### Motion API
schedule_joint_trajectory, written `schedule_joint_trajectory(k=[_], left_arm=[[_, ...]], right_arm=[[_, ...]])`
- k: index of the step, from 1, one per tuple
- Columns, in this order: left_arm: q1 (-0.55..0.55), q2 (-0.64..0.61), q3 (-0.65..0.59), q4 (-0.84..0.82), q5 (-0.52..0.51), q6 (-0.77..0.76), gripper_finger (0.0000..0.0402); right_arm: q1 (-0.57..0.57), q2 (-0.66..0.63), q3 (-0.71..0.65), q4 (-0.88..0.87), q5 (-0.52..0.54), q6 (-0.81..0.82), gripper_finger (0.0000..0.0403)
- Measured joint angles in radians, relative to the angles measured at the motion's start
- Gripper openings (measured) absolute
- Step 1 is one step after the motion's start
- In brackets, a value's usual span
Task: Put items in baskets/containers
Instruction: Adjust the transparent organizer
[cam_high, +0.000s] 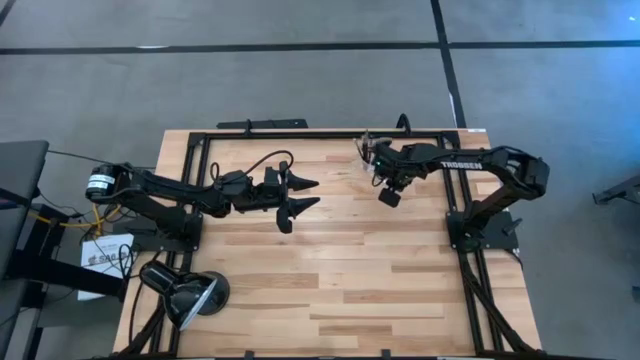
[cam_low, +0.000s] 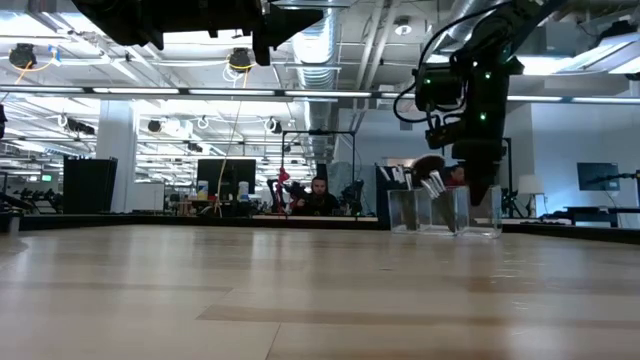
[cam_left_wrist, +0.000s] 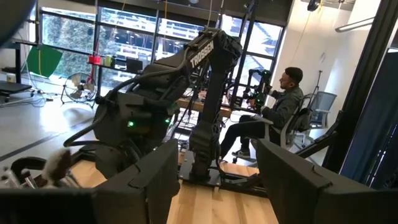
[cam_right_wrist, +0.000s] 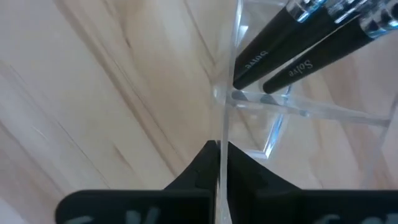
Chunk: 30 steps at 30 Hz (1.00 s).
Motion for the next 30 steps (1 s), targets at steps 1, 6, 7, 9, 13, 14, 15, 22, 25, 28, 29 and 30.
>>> schedule_joint_trajectory(k=[1, 6, 7, 9, 13, 14, 15, 22, 25, 28, 29, 30], left_arm=[[0.000, 0.000, 0.000, 0.000, 0.000, 0.000, 0.0213], [0.000, 0.000, 0.000, -0.002, 0.000, 0.000, 0.0213], [0.000, 0.000, 0.000, -0.002, 0.000, 0.000, 0.0213], [0.000, 0.000, 0.000, -0.002, 0.000, 0.000, 0.0213], [0.000, 0.000, 0.000, -0.003, 0.000, 0.000, 0.0213], [0.000, 0.000, 0.000, -0.003, 0.000, 0.000, 0.0213], [0.000, 0.000, 0.000, -0.003, 0.000, 0.000, 0.0213], [0.000, 0.000, 0.000, -0.004, 0.000, 0.000, 0.0213], [0.000, 0.000, 0.000, -0.004, 0.000, 0.000, 0.0213], [0.000, 0.000, 0.000, -0.006, 0.000, 0.000, 0.0213], [0.000, 0.000, 0.000, -0.006, 0.000, 0.000, 0.0213], [0.000, 0.000, 0.000, -0.006, 0.000, 0.000, 0.0213]], right_arm=[[-0.010, 0.000, 0.000, -0.012, 0.001, -0.004, 0.0006], [-0.072, -0.001, 0.001, -0.061, 0.001, -0.051, 0.0008], [-0.087, -0.002, 0.001, -0.068, 0.001, -0.058, 0.0007], [-0.121, -0.002, 0.002, -0.083, 0.000, -0.078, 0.0004], [-0.207, -0.002, 0.002, -0.116, 0.000, -0.104, 0.0007], [-0.229, -0.002, 0.002, -0.124, 0.000, -0.110, 0.0007], [-0.254, -0.002, 0.002, -0.134, 0.000, -0.119, 0.0007], [-0.409, -0.002, 0.001, -0.194, 0.000, -0.176, 0.0005], [-0.462, -0.001, 0.001, -0.207, 0.000, -0.195, 0.0010], [-0.503, -0.001, 0.000, -0.207, -0.004, -0.222, 0.0013], [-0.515, -0.001, 0.000, -0.207, -0.009, -0.237, 0.0012], [-0.522, -0.001, 0.000, -0.205, -0.020, -0.248, 0.0011]])
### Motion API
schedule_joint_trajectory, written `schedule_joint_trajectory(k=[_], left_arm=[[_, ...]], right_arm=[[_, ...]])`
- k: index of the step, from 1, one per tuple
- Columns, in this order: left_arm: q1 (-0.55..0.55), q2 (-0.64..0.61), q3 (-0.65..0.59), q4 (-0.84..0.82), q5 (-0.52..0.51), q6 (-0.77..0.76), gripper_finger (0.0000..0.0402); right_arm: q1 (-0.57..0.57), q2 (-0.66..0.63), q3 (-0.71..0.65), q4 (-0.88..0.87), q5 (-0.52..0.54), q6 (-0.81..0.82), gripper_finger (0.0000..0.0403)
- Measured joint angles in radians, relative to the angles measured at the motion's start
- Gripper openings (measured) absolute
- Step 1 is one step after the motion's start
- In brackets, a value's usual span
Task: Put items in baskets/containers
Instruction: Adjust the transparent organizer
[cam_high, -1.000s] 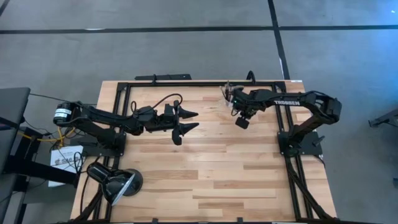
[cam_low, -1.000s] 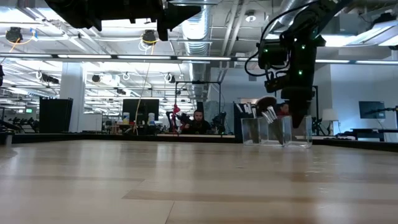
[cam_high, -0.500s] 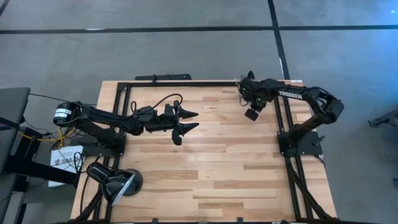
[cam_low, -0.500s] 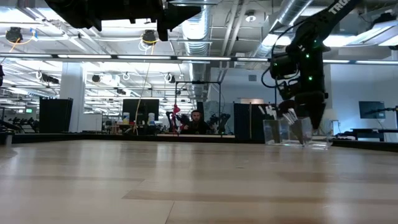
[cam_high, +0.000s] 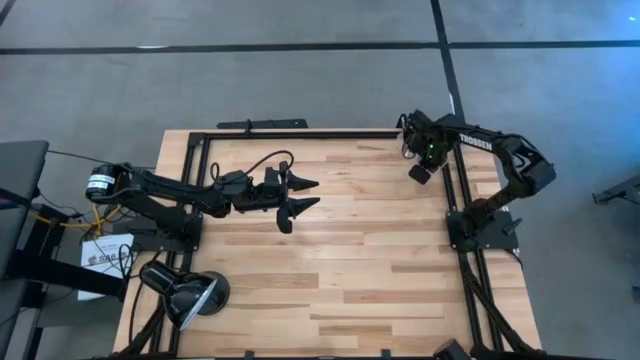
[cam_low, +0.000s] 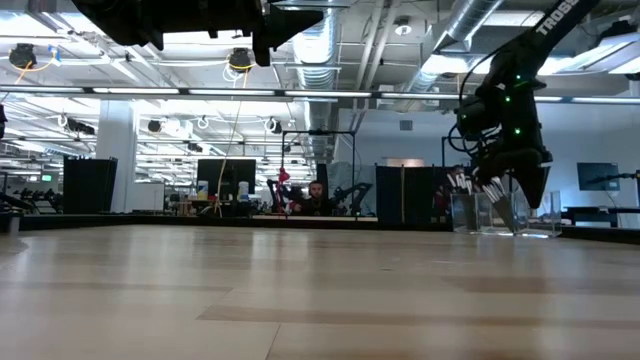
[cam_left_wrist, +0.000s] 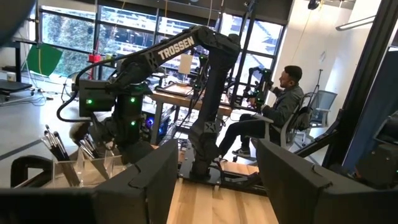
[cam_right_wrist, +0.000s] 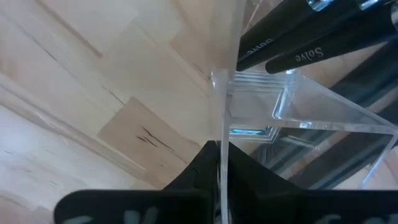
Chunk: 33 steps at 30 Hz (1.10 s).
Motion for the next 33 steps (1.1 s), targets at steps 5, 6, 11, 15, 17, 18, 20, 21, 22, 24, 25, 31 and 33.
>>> schedule_joint_trajectory(k=[5, 6, 11, 15, 17, 18, 20, 21, 22, 24, 25, 31, 33], left_arm=[[0.000, 0.000, 0.000, 0.000, 0.000, 0.000, 0.0213], [0.000, 0.000, 0.000, 0.000, 0.000, 0.000, 0.0213], [0.000, 0.000, 0.000, 0.000, 0.000, 0.000, 0.0213], [0.000, 0.000, 0.000, 0.000, 0.000, 0.000, 0.0213], [0.000, 0.000, 0.000, 0.000, 0.000, 0.000, 0.0213], [0.000, 0.000, 0.000, 0.000, 0.000, 0.000, 0.0213], [0.000, 0.000, 0.000, 0.000, 0.000, 0.000, 0.0213], [0.000, 0.000, 0.000, 0.000, 0.000, 0.000, 0.0213], [0.000, 0.000, 0.000, 0.000, 0.000, 0.000, 0.0213], [0.000, 0.000, 0.000, 0.000, 0.000, 0.000, 0.0213], [0.000, 0.000, 0.000, 0.000, 0.000, 0.000, 0.0213], [0.000, 0.000, 0.000, 0.000, 0.000, 0.000, 0.0213], [0.000, 0.000, 0.000, 0.000, 0.000, 0.000, 0.0213]], right_arm=[[-0.001, 0.000, 0.000, 0.012, -0.006, -0.015, 0.0006], [-0.002, 0.000, 0.000, 0.013, -0.006, -0.015, 0.0007], [-0.002, 0.004, -0.003, 0.050, -0.006, -0.007, 0.0030], [-0.002, 0.003, -0.003, 0.042, -0.005, -0.004, 0.0052], [-0.002, 0.003, -0.003, 0.035, -0.001, 0.008, 0.0061], [-0.002, 0.003, -0.003, 0.036, 0.004, 0.011, 0.0064], [0.001, 0.003, -0.002, 0.032, 0.017, 0.020, 0.0070], [0.006, 0.003, -0.002, 0.028, 0.025, 0.025, 0.0071], [0.011, 0.003, -0.002, 0.026, 0.036, 0.030, 0.0073], [0.024, 0.000, -0.002, 0.020, 0.062, 0.042, 0.0074], [0.031, -0.005, -0.002, 0.015, 0.079, 0.047, 0.0075], [0.061, -0.046, -0.002, 0.019, 0.175, 0.080, 0.0077], [0.061, -0.061, -0.002, 0.024, 0.179, 0.082, 0.0077]])
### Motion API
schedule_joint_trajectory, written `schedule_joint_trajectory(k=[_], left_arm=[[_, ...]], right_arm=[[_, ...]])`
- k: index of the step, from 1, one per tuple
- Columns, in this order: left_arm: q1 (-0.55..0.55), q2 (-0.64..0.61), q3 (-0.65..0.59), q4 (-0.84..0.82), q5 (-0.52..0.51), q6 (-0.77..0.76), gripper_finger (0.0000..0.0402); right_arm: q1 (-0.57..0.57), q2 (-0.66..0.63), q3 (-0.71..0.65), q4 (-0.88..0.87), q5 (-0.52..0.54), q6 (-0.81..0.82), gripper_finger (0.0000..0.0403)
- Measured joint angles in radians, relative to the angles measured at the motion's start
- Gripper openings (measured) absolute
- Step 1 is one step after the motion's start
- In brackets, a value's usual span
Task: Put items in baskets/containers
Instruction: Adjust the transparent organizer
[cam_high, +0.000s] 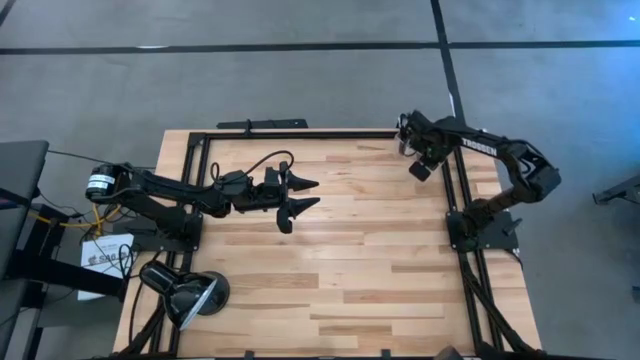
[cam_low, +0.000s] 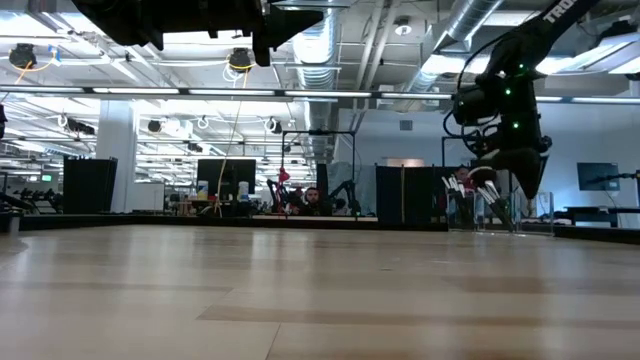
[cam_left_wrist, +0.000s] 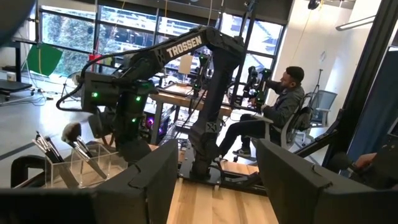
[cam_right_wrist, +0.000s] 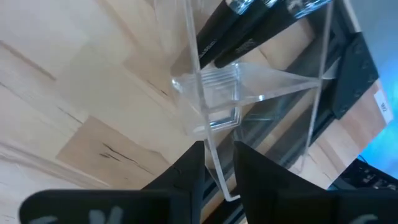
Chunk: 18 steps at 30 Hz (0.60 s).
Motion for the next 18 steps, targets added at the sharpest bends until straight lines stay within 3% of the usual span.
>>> schedule_joint_trajectory(k=[18], left_arm=[[0.000, 0.000, 0.000, 0.000, 0.000, 0.000, 0.0213]], right_arm=[[0.035, -0.082, 0.002, -0.033, -0.025, 0.047, 0.0077]])
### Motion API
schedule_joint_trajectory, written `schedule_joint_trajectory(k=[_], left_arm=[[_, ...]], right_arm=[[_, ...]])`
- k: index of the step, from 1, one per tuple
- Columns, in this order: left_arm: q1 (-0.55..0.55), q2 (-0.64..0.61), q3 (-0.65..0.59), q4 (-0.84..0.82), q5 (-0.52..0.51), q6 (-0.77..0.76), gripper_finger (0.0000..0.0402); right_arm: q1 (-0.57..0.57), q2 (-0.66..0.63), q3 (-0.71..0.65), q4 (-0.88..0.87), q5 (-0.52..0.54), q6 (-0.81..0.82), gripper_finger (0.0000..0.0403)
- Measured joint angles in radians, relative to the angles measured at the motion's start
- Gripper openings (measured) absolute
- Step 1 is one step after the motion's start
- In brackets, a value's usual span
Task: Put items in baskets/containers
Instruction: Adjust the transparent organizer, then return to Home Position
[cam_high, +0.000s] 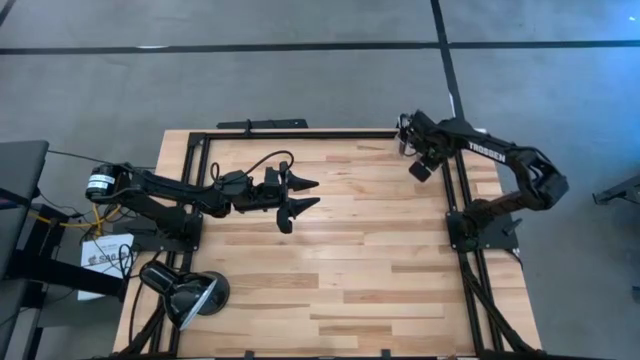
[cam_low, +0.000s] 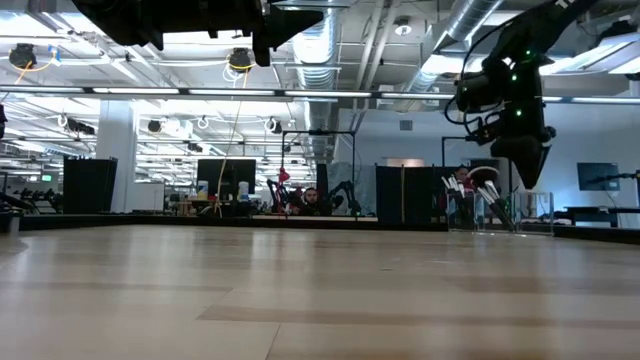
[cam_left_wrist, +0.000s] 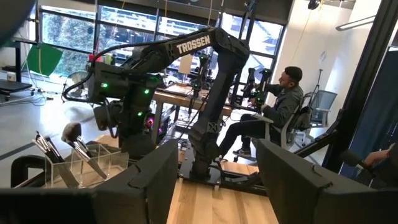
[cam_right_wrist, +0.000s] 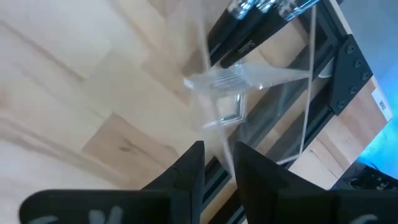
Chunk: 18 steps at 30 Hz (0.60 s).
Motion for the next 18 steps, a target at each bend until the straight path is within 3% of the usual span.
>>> schedule_joint_trajectory(k=[10, 18], left_arm=[[0.000, 0.000, 0.000, 0.000, 0.000, 0.000, 0.0213], [0.000, 0.000, 0.000, -0.012, 0.000, 0.009, 0.0213]], right_arm=[[0.143, -0.144, 0.000, -0.082, -0.031, 0.115, 0.0077], [0.392, -0.296, 0.000, 0.058, -0.134, 0.297, 0.0077]])
